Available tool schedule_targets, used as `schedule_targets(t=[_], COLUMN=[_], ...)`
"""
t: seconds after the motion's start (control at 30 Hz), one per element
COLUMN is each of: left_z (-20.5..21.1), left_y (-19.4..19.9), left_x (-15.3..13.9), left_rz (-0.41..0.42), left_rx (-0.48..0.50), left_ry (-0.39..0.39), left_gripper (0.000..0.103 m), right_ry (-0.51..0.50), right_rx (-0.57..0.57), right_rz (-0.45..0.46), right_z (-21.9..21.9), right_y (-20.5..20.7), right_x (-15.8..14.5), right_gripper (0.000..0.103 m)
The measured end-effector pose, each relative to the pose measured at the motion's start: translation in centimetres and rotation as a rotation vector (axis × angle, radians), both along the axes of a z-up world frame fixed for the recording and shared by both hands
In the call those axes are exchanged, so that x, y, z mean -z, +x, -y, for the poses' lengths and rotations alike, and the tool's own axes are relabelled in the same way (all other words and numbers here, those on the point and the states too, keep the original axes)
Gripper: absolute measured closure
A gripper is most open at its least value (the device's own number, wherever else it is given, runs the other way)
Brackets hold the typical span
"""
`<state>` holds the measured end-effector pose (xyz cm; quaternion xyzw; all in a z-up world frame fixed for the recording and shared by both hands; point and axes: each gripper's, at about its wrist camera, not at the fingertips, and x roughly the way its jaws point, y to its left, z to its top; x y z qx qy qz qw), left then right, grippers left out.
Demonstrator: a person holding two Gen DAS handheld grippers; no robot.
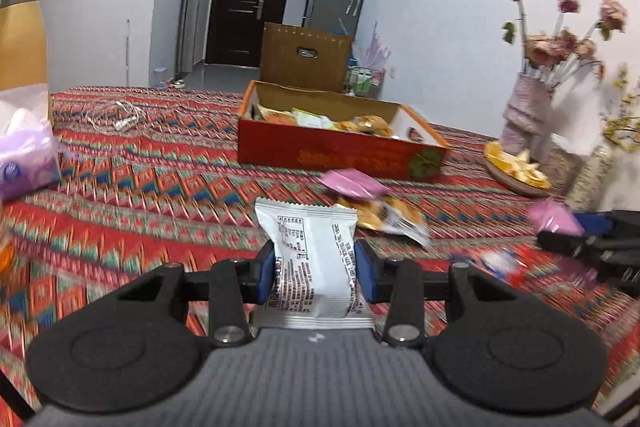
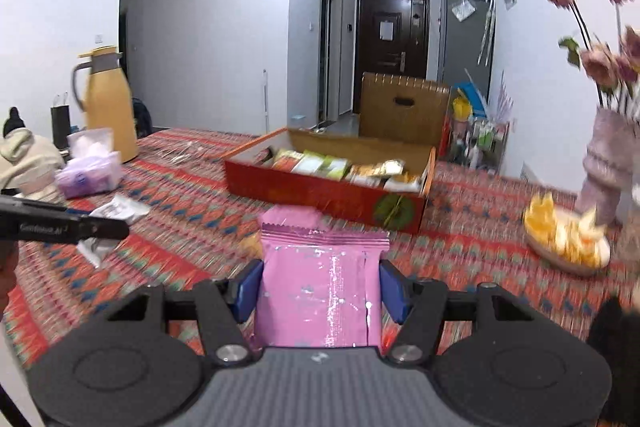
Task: Organize snacks
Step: 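Carry both packets into the orange box and open both tools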
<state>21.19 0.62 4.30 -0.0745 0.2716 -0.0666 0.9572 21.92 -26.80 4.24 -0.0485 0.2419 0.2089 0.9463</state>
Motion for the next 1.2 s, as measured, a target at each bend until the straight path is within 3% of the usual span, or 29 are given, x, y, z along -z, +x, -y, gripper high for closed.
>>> schedule_targets(t=[0.27,0.63,0.87,1.07,1.2], left_z=[2.6,4.1,4.9,5.9,7.0], left_y=[-5.5,-4.1,2.4,12.2,19.6], left_x=[0.6,0.5,-0.8,-2.8,-3.2], left_rz=[-0.027,-0.034,-0.01,0.049,0.032], left_rx=[0.084,0.119,0.15,0.197,0.226], left_ry=[-0.028,-0.012,0.013,0.014,-0.023], left_gripper=[0.063,0.063,0.063,0.062,0.063], right_ry=[0.08,0.098,0.049,0.024,0.055], right_rx=[0.044,0.057,0.025,0.003,-0.033], right_rz=[-0.079,-0.065,-0.019,0.051,0.033], right_z=[2.0,2.6,2.5,2.1,1.4], right_y=[-6.3,-6.8,-1.1,8.3,15.9], right_x=[2.6,3.0,1.4,-1.4,-2.1], right_gripper=[0.043,0.043,0.043,0.043,0.043])
